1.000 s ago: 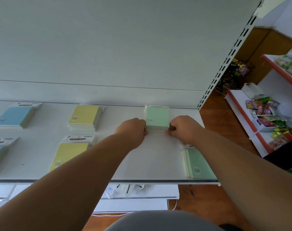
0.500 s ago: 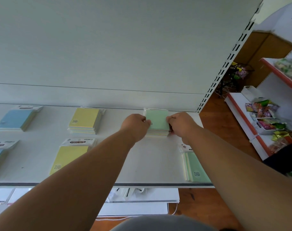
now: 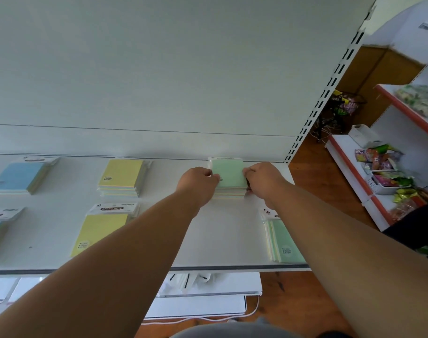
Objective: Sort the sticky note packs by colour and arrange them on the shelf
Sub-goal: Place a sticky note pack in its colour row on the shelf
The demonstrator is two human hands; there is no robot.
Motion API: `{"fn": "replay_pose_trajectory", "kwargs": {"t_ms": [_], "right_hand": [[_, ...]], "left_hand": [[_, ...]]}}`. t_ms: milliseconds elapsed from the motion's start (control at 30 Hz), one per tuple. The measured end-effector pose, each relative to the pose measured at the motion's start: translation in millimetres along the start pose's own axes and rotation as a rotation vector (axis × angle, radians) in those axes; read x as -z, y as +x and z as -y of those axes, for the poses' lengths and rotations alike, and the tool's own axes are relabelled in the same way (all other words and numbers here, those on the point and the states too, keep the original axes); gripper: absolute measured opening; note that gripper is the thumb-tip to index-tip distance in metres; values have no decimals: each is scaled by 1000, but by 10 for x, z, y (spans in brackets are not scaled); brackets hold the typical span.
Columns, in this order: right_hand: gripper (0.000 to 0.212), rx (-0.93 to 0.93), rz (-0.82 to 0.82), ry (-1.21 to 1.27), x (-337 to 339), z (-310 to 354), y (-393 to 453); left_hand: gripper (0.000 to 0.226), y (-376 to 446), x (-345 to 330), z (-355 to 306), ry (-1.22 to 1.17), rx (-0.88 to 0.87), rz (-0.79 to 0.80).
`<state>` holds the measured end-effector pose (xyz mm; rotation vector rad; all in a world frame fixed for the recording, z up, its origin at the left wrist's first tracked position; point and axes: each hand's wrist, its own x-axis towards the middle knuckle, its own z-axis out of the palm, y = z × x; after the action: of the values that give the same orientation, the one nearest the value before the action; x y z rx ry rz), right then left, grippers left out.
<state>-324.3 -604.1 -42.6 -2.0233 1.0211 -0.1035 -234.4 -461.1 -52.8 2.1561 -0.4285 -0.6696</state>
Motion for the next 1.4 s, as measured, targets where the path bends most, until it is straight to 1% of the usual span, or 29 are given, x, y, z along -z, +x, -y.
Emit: {"fn": "replay_pose_trajectory", "kwargs": {"t_ms": [67, 133, 200, 267, 300, 367, 433, 467, 500, 600, 700, 833, 933, 1000, 1067, 1100, 1133, 1200, 1267, 1333, 1400], "right_hand": [[41, -7, -29, -10, 14, 2, -86], [44, -2, -60, -36, 24, 17, -221], [43, 19, -106, -107, 53, 51, -404], [35, 43, -164, -161, 111, 72, -601], [31, 63, -189, -190, 151, 73, -702], [29, 105, -235, -274, 216, 66, -899], [29, 143, -259, -364, 269, 16, -1089], [22, 157, -263, -402, 296, -37, -1164], [21, 168, -265, -456, 326, -108, -1216], [32, 159, -252, -644, 441, -347, -1281], [39, 89, -246, -664, 579, -506, -1278], [49, -13, -199, -532, 637, -643, -1238], [47, -67, -99, -365, 585, -740, -1205], [42, -75, -94, -279, 572, -759, -1210], [42, -126, -108, -133, 590, -749, -1215], [43, -150, -107, -33, 581, -747, -1216], [42, -163, -103, 62, 564, -736, -1226], [34, -181, -75, 193, 491, -702, -1265], [35, -220, -26, 333, 382, -692, -1260], [24, -260, 29, 521, 264, -629, -1279], [9, -245, 27, 580, 181, -512, -1304]], "left_hand": [[43, -34, 16, 18, -50, 40, -17], [47, -169, 53, 16, -69, 34, -79], [40, -375, 87, 16, -22, -52, -181], [27, -601, 78, 34, 16, -186, -237], [22, -697, 58, 42, 16, -235, -219], [14, -838, -7, 36, 16, -284, -117], [11, -960, -87, 19, 32, -279, 2], [12, -1012, -122, 2, 39, -268, 51], [13, -1048, -153, -12, 43, -251, 94], [16, -1094, -255, -70, 52, -193, 183], [19, -1082, -422, -147, 57, -134, 196], [30, -1138, -739, -263, 233, -95, 172], [36, -1238, -915, -356, 257, -26, 94], [29, -1265, -990, -390, 242, 13, 54], [16, -1278, -1007, -386, 176, 63, 29], [14, -1286, -993, -373, 128, 85, 18], [13, -1301, -966, -360, 82, 101, 13], [14, -1343, -878, -309, -25, 129, 2], [20, -1363, -756, -224, -136, 135, -4], [20, -1363, -600, -127, -198, 139, 9], [15, -1331, -452, -36, -253, 130, 45]]}}
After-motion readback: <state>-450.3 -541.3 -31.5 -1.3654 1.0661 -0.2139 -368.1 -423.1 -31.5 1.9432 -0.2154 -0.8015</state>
